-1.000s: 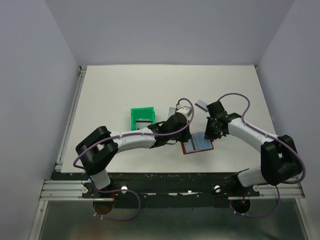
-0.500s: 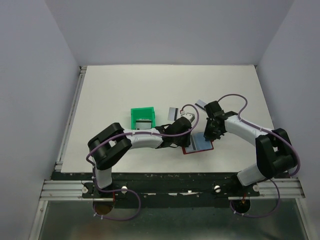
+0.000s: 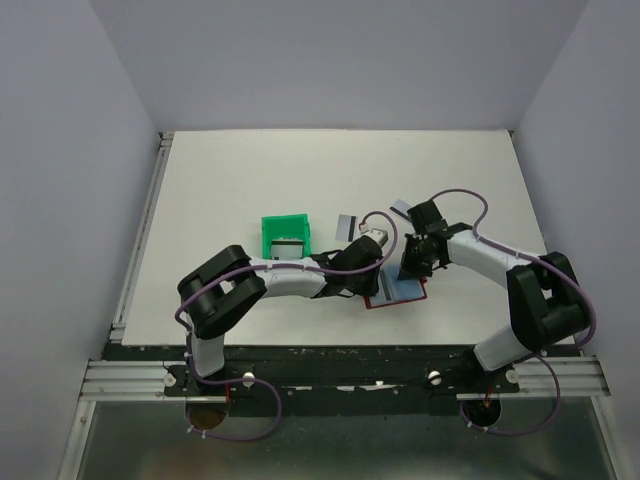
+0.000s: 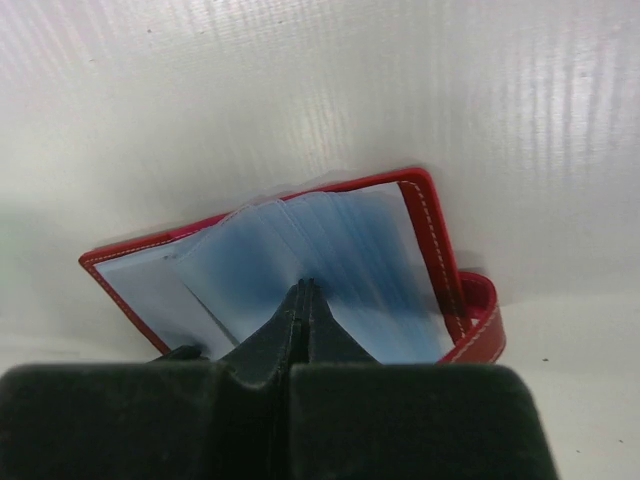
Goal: Put the credit cards into the card holder
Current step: Insert the credit card into the card holder.
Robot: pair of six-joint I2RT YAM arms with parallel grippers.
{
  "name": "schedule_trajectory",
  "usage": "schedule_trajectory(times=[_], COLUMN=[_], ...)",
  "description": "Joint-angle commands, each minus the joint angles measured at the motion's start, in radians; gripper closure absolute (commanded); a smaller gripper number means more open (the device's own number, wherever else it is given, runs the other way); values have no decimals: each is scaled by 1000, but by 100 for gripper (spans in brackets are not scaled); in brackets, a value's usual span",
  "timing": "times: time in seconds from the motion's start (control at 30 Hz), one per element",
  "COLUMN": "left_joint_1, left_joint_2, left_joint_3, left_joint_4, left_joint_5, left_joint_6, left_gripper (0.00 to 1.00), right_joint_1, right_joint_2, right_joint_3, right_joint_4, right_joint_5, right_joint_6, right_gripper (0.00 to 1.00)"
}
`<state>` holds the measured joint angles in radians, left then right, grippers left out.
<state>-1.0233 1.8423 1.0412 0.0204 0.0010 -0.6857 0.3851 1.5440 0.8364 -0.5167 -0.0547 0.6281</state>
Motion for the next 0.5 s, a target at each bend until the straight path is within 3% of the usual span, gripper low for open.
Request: schedule_trajectory(times=[0.0,0.47], left_joint_1=[-4,-4], left_joint_2=[12,-23], left_joint_3=[-27,-49], left_joint_4=[-7,-17], left_joint_5=[7,-33], left_joint_6=[-9,-18], left_gripper=[91,93], right_joint_1=[15,18], right_joint_2=[39,13], right_joint_3=[-59,-94], right_joint_4=[66,167], right_joint_5=[-129,-304], right_joint_6=[-18,-36], right_gripper=[100,99])
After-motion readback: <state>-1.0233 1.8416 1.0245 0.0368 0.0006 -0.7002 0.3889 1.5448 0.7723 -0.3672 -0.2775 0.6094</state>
